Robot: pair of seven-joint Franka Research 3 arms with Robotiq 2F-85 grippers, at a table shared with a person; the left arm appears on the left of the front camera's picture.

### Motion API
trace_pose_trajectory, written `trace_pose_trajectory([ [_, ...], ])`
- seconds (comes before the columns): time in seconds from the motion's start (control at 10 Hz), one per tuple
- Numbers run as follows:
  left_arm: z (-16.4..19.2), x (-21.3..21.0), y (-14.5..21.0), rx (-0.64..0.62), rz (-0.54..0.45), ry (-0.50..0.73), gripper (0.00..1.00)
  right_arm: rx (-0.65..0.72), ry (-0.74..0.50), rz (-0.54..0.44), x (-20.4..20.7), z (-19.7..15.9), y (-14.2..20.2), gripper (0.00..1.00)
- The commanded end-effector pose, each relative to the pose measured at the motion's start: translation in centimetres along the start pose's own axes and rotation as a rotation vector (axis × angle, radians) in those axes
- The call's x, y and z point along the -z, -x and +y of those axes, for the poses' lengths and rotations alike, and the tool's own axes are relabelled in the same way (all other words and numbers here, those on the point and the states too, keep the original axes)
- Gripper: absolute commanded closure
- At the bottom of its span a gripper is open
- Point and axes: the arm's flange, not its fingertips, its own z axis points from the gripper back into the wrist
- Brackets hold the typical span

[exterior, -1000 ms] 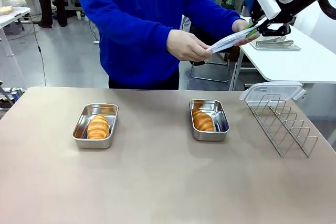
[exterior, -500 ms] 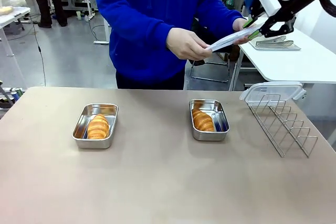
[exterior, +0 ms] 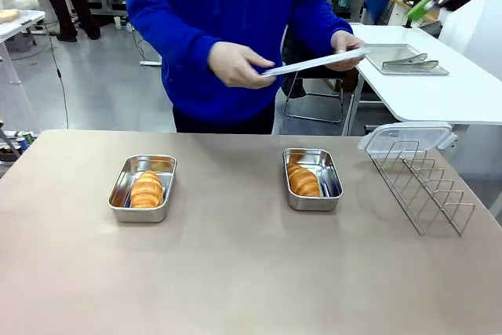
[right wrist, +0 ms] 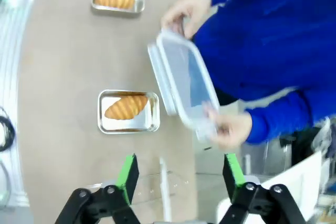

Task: Place the bread in airtight containers.
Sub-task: Release when the human grabs the Airtight Container lid.

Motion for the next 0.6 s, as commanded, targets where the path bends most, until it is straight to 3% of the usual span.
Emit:
trace_pose_trajectory([
  [0.0,-0.1,-0.1,0.1,0.015,-0.004,0.006,0.00,0.283,0.016,-0.078,-2.5,-2.0,4.7,0.00],
  [0.3,-0.1,-0.1,0.1,0.015,-0.004,0.006,0.00,0.447,0.022,-0.204,-4.7,1.2,12.3,0.00],
  [0.5,-0.1,-0.1,0.1,0.015,-0.004,0.006,0.00,0.468,0.056,-0.244,-4.9,4.4,15.4,0.00],
])
